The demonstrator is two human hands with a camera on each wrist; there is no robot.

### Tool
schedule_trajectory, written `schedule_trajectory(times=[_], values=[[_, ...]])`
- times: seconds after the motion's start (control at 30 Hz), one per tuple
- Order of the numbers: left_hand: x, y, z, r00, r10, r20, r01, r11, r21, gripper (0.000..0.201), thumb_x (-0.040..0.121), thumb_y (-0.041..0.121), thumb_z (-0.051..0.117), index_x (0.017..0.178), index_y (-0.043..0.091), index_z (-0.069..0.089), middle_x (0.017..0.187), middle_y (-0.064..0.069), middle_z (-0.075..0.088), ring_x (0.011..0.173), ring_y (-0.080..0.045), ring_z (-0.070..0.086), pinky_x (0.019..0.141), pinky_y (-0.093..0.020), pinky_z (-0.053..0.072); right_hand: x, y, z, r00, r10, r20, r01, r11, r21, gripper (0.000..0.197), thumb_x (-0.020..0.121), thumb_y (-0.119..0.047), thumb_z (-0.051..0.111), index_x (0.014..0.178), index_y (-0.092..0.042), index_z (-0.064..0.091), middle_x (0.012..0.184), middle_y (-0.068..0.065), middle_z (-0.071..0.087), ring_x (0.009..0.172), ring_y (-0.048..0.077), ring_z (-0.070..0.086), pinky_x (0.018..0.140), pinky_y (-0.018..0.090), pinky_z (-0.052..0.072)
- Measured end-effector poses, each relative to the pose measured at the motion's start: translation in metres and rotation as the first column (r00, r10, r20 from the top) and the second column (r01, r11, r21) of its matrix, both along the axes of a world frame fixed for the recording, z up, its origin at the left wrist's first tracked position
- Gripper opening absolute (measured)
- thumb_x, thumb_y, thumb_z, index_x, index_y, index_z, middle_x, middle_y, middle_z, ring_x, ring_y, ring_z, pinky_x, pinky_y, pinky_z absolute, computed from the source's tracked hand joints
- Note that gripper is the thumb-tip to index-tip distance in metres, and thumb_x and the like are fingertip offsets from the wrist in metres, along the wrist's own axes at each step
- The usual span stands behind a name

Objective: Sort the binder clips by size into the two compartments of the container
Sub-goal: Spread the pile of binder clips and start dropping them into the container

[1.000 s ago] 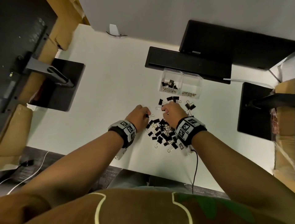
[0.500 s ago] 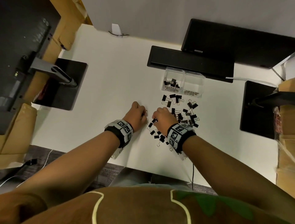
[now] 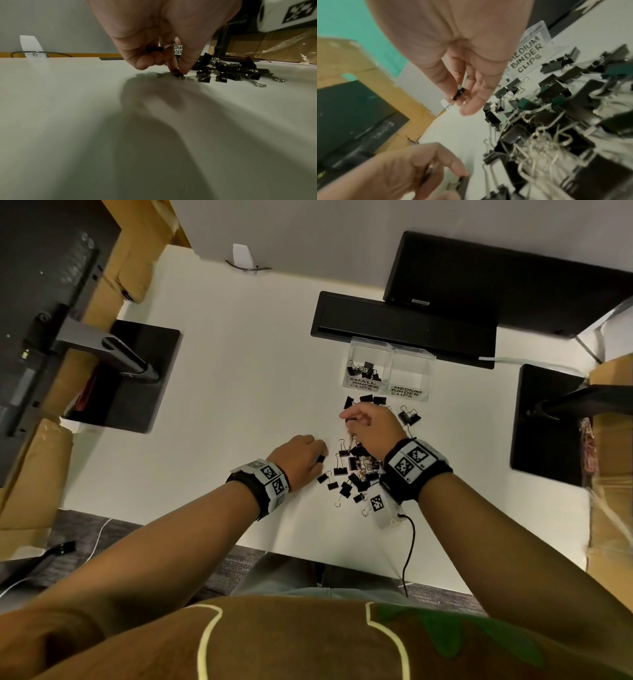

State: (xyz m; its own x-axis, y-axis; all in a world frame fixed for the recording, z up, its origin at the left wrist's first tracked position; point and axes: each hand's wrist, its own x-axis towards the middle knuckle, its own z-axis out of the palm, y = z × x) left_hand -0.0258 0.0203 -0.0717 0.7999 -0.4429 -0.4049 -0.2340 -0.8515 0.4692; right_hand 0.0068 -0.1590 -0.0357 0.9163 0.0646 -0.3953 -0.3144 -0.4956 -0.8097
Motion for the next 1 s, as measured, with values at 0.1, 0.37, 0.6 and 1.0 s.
schedule_trajectory(times=[0.1,0.37,0.6,1.0], values=[[0.003,-0.002,-0.003,1.000,0.015,0.017,-0.014,1.000,-0.010,0.024,0.089,0.024,0.057,0.110,0.013,0.055,0.111,-0.008,0.057,0.106,-0.026,0.053,0.085,-0.035,0.045,-0.007,-0.001,0.011,0.985,0.036,-0.166,-0.022,0.996,0.087,0.013,0.091,-0.013,0.051,0.090,-0.011,0.065,0.076,0.005,0.064,0.067,0.016,0.061,0.075,0.037,0.056],[0.004,-0.008,-0.003,0.998,0.041,0.042,-0.039,0.998,-0.055,0.017,0.084,0.017,0.061,0.095,0.008,0.053,0.102,-0.010,0.056,0.092,-0.026,0.052,0.076,-0.030,0.039,-0.061,0.022,0.001,0.825,0.523,-0.216,-0.565,0.744,-0.357,0.019,0.086,-0.023,0.064,0.093,-0.005,0.064,0.101,0.010,0.066,0.085,0.021,0.061,0.076,0.033,0.051],[0.005,-0.010,-0.001,0.987,0.149,-0.056,-0.156,0.979,-0.133,0.012,0.092,0.012,0.052,0.091,0.012,0.040,0.089,-0.006,0.055,0.076,-0.022,0.049,0.068,-0.030,0.036,-0.070,0.028,-0.013,0.823,0.524,-0.217,-0.542,0.615,-0.572,0.037,0.091,-0.034,0.056,0.115,-0.006,0.053,0.118,0.011,0.055,0.109,0.028,0.055,0.086,0.039,0.046],[0.077,-0.050,0.042,0.891,0.453,-0.039,-0.439,0.835,-0.332,0.011,0.098,0.018,0.044,0.093,0.012,0.051,0.088,-0.001,0.055,0.076,-0.015,0.049,0.068,-0.023,0.035,-0.048,0.006,0.000,0.988,0.088,-0.127,-0.118,0.963,-0.244,0.023,0.079,-0.026,0.066,0.091,-0.006,0.061,0.082,0.001,0.059,0.071,0.015,0.055,0.064,0.026,0.048]])
